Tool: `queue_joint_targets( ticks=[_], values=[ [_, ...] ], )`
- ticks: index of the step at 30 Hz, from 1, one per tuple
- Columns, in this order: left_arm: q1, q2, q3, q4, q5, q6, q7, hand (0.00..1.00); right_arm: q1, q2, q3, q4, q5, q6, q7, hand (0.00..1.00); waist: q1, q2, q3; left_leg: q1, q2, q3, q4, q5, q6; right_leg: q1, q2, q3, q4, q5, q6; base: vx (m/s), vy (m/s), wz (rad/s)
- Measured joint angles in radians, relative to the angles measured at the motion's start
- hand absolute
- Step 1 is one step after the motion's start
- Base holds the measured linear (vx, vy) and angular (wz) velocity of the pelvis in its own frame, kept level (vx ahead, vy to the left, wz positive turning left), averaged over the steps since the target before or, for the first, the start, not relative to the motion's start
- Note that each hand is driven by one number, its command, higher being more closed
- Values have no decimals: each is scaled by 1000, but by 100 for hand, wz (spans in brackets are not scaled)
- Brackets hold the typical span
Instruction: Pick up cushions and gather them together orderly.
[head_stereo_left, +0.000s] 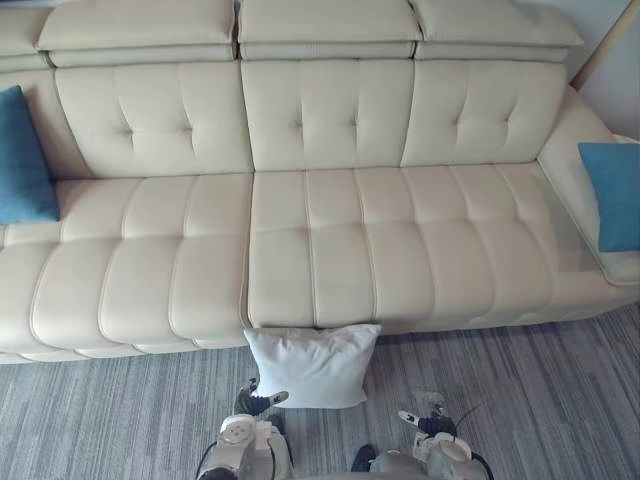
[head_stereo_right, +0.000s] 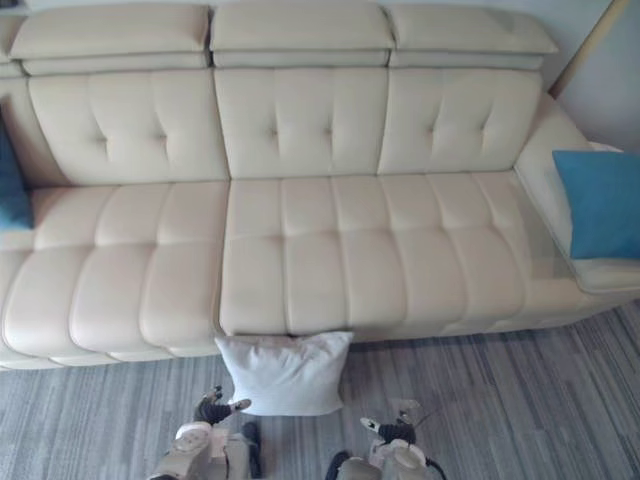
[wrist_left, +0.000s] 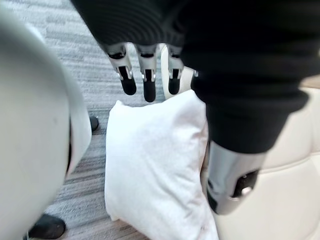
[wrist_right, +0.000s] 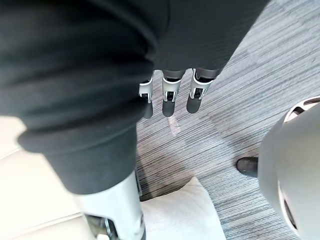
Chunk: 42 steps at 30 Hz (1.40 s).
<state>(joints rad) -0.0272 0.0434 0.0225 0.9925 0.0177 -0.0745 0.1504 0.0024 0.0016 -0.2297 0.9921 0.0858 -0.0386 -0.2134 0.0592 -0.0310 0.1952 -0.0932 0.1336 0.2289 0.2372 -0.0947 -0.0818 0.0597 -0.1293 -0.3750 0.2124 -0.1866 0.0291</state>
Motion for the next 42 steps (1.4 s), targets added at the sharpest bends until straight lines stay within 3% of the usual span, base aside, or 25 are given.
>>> queue_joint_targets(
  ticks=[6,10,14,16,18,25,30,32,35,42],
  values=[
    [4,5,0,11,-2,-1,2,0,13,-3,-3,5,-8,1,-1,0,-2,0,0,59,-33,-23,-142,81,-2,14,-3,-10,-19,7,12,-26,-26,10],
    [3,11,1,7,-21,-1,5,0,-5,-12,0,6,-9,2,-3,0,0,-3,4,31,-41,-49,-142,96,6,-10,-11,-34,12,7,12,-85,10,20],
    [-45,26,0,-42,-59,-1,32,0,-75,-38,12,2,-7,0,-22,0,6,-13,66,-143,-35,-97,27,52,32,-156,-54,-58,192,-37,24,-205,40,36],
    [-112,39,0,-76,-84,-2,59,0,-134,-68,42,-14,-4,0,-41,0,30,-18,125,-278,-39,-108,172,-9,28,-254,-87,-58,291,-113,2,-289,24,18],
    [-149,49,1,-87,-101,-2,68,0,-160,-78,48,-43,3,-1,-45,0,33,-5,146,-350,-38,-124,229,-23,36,-315,-102,-62,348,-134,3,-241,26,14],
    [-341,136,76,-181,-165,-9,111,0,-372,-96,48,-82,54,-1,-88,0,43,-15,226,-660,-18,-128,374,-20,39,-633,-143,-49,543,-165,-18,-203,18,4],
    [-521,196,78,-234,-187,-17,130,0,-537,-144,38,-159,73,-3,-122,0,36,-17,300,-861,-18,-130,426,16,63,-840,-169,-44,634,-166,-29,-61,25,0],
    [-623,209,75,-234,-197,-30,133,0,-630,-186,37,-192,73,-2,-146,0,27,-20,328,-978,-21,-129,470,38,88,-959,-187,-36,694,-163,-48,-36,13,7],
    [-731,213,65,-235,-197,-33,146,0,-758,-226,36,-196,74,-9,-163,0,18,-20,340,-1104,-20,-131,521,42,94,-1084,-202,-31,751,-169,-58,-10,3,2],
    [-884,209,13,-275,-197,-46,182,0,-933,-274,50,-198,93,-10,-198,0,4,-19,347,-1240,-24,-128,511,60,94,-1237,-212,-22,779,-170,-58,-4,-1,0]
  ],
)
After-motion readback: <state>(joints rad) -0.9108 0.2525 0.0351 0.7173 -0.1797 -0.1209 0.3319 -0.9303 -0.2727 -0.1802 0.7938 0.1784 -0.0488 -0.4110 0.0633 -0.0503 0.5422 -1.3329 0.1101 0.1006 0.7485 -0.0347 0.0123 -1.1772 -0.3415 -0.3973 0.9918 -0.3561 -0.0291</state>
